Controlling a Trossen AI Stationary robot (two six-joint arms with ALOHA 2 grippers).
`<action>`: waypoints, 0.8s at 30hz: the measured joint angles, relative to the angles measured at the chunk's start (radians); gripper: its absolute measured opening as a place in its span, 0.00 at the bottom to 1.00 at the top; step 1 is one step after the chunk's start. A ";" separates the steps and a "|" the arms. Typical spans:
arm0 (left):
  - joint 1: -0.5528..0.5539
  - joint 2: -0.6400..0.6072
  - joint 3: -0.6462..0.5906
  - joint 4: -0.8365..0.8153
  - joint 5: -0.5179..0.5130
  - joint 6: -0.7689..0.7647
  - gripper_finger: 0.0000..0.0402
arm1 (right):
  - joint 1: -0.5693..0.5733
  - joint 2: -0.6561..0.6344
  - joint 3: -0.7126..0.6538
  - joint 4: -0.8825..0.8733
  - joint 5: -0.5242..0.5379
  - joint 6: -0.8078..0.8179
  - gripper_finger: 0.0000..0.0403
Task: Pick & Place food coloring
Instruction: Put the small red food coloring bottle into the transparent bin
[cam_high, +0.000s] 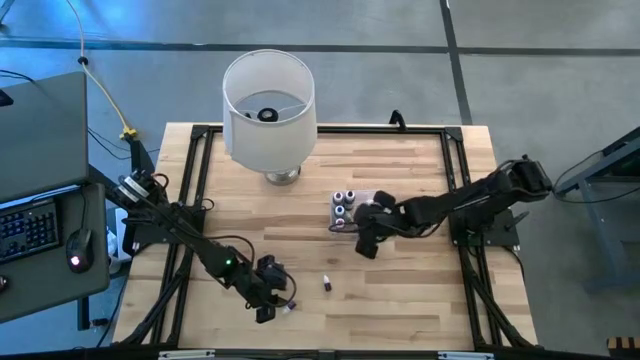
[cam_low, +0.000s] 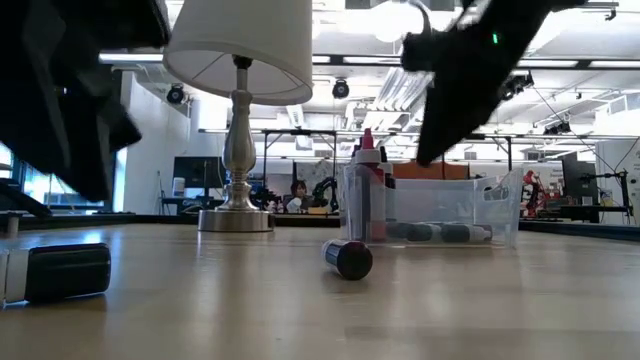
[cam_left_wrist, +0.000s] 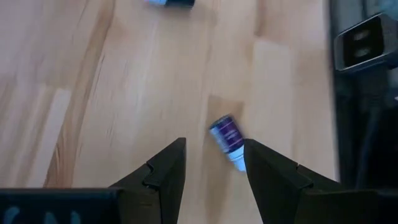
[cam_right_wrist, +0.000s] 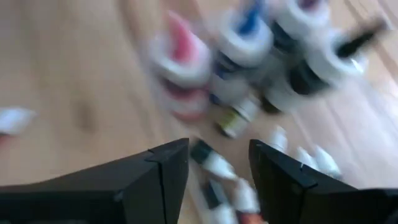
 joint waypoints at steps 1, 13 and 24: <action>0.000 0.012 0.000 -0.004 0.000 -0.012 0.40 | 0.011 0.000 0.016 0.013 -0.011 0.001 0.40; 0.000 0.096 0.000 0.000 0.029 0.014 0.40 | 0.247 0.097 0.008 0.535 0.031 -0.121 0.40; 0.000 0.096 0.000 0.003 0.033 0.009 0.40 | 0.319 0.510 0.196 0.709 0.146 -0.052 0.40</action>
